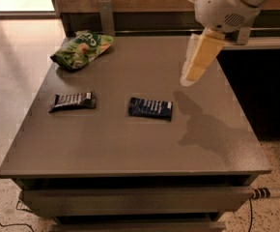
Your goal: Pick green rice chip bag
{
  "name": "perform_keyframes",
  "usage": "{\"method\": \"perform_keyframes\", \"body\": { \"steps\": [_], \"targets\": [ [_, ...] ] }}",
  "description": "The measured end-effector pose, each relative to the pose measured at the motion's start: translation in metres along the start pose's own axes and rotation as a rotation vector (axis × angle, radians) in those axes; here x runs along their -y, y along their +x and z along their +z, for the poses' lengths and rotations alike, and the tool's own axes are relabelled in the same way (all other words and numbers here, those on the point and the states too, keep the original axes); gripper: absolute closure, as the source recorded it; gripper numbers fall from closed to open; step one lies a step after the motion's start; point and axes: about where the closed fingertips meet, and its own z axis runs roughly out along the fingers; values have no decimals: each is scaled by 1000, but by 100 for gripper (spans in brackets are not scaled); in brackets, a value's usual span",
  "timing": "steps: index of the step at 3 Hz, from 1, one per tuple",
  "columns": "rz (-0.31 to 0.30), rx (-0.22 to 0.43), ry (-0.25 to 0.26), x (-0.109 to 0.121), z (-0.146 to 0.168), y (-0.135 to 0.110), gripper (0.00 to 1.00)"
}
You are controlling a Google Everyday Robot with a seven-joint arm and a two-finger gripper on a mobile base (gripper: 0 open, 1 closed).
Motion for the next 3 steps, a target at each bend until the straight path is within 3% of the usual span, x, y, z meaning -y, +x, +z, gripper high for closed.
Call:
{"method": "perform_keyframes", "body": {
  "steps": [1,3],
  "targets": [
    [-24,51,72,24,24,-17,0],
    [-37,34,71,27,28,-20,0]
  ]
}}
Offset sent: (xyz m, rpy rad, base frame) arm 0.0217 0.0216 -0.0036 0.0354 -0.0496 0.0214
